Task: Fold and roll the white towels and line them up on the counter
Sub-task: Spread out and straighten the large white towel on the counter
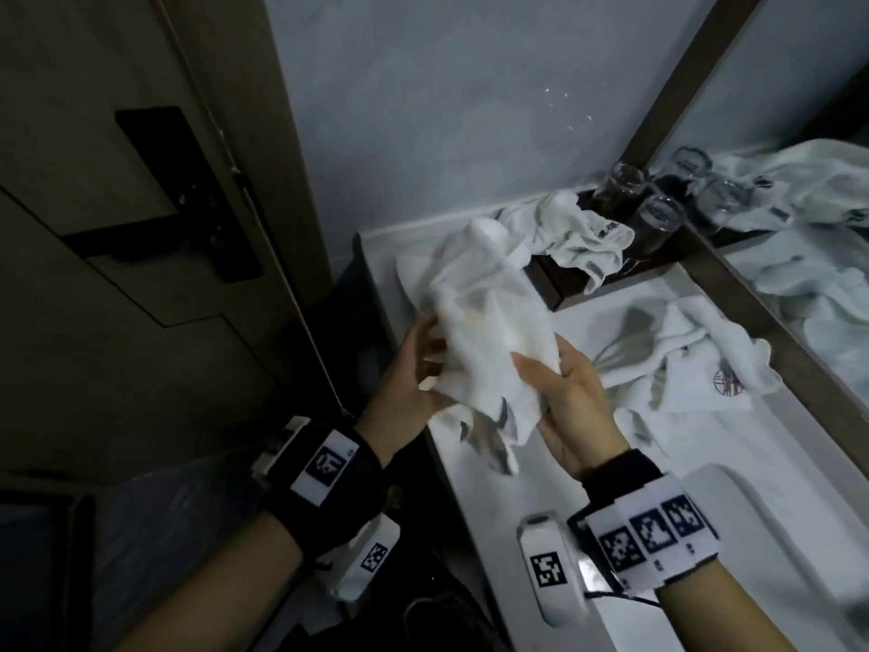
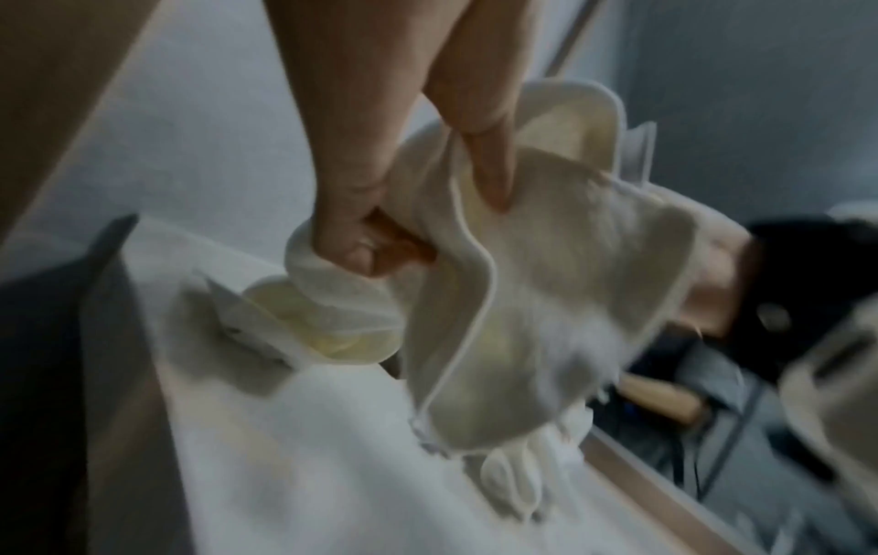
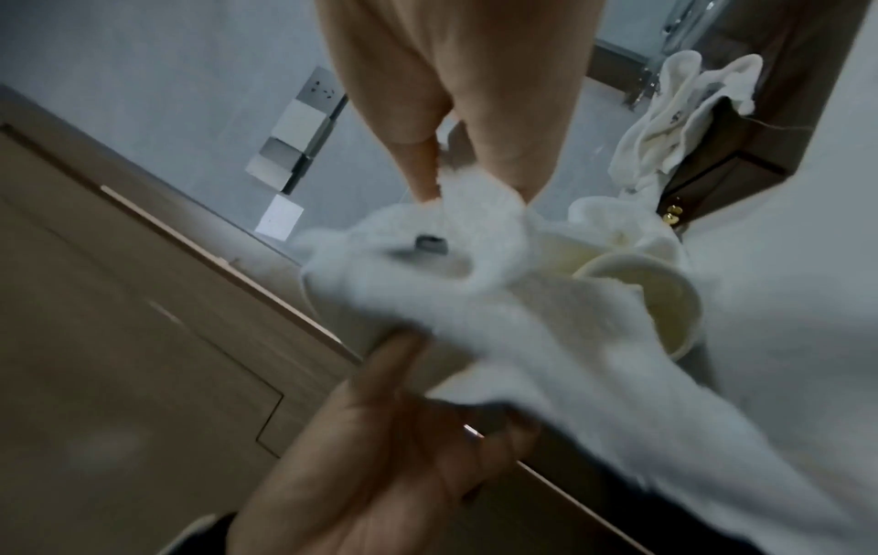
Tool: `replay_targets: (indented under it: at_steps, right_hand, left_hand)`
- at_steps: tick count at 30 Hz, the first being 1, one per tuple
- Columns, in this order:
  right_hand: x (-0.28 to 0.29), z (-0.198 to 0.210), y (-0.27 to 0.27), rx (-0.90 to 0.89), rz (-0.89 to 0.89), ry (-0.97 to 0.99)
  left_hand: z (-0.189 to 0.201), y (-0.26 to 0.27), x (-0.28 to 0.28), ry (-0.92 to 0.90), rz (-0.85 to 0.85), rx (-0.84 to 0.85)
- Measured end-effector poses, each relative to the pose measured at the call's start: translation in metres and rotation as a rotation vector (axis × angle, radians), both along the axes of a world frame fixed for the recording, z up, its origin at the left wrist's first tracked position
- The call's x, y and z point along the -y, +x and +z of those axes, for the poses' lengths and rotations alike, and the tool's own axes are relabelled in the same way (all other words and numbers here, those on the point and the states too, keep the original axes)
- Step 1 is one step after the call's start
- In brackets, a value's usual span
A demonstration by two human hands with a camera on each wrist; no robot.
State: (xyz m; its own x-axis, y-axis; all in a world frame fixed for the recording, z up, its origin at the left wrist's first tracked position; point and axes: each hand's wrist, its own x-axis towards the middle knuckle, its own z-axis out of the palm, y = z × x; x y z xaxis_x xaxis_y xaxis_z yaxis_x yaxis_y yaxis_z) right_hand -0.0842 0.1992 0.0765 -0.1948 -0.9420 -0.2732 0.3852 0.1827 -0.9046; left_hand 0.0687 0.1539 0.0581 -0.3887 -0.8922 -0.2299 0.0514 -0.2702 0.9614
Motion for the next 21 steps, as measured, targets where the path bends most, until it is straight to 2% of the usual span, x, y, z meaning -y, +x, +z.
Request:
replay_targets:
  at_steps: [2, 4, 7, 10, 14, 16, 19, 21]
  right_hand:
    - [-0.007, 0.002, -0.002, -0.033, 0.009, -0.025]
    - [-0.011, 0.004, -0.004, -0.133, -0.011, -0.054]
    - [-0.015, 0.002, -0.018, -0.5, -0.108, -0.083]
    - [-0.023, -0.005, -0.032, -0.82, -0.169, -0.024]
    - [-0.035, -0.013, -0.039, -0.928, -0.132, 0.08]
    - [-0.039, -0.01, -0.033, -0.976, -0.046, 0.05]
    - [-0.04, -0.006, -0.015, -1.203, 0.315, -0.066]
    - [-0.036, -0.006, -0.008, -1.304, 0.428, -0.127]
  left_hand:
    - [0.0, -0.001, -0.002, 0.045, 0.141, -0.041]
    - [-0.005, 0.001, -0.002, 0.015, 0.175, 0.066]
    - [-0.015, 0.009, 0.002, -0.116, 0.242, 0.257]
    - [-0.02, 0.015, 0.005, -0.236, 0.212, 0.309]
    - [-0.013, 0.018, -0.001, -0.348, 0.106, 0.335]
    - [-0.004, 0.013, -0.005, -0.46, 0.067, 0.359]
    - [0.015, -0.001, -0.02, -0.633, -0.084, 0.354]
    - [0.024, -0.012, -0.031, -0.707, -0.19, 0.275]
